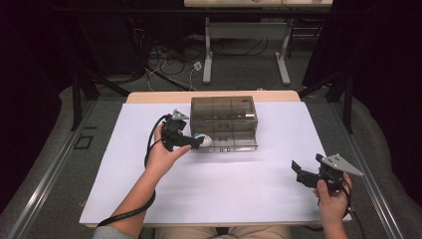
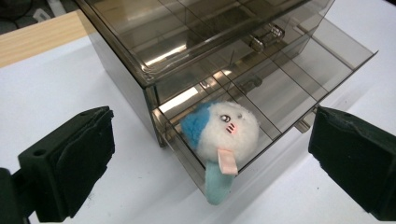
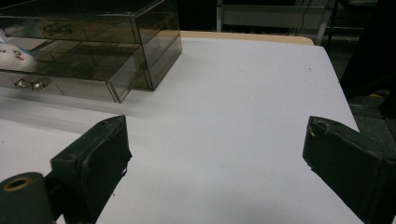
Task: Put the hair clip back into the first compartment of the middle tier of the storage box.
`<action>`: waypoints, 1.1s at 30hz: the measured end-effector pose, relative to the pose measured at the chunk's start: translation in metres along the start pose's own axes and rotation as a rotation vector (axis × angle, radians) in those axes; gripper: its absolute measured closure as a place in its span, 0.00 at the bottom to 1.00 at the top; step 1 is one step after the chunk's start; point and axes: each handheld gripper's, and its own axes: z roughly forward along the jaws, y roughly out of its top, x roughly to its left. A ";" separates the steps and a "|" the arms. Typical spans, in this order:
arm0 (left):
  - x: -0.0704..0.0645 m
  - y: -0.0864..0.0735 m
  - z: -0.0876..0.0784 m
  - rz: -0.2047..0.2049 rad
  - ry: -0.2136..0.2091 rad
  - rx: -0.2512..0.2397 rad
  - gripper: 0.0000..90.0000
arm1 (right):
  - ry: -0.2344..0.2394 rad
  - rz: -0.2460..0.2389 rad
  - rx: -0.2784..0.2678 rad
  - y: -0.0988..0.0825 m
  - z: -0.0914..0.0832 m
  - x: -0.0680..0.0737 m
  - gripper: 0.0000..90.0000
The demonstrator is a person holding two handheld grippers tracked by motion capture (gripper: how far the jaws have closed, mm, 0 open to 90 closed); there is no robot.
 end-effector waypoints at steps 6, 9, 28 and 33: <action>0.004 0.000 -0.005 -0.011 0.002 -0.032 0.01 | -0.009 0.005 0.000 -0.001 -0.002 -0.002 0.08; 0.004 -0.001 -0.008 -0.014 -0.008 -0.046 0.01 | -0.007 0.005 -0.010 -0.001 -0.003 -0.002 0.08; 0.000 -0.013 -0.043 -0.024 -0.031 -0.145 0.01 | -0.010 -0.009 -0.024 0.002 -0.009 0.002 0.08; 0.002 -0.016 -0.054 -0.013 -0.035 -0.174 0.01 | -0.011 -0.010 -0.022 0.003 -0.009 0.003 0.08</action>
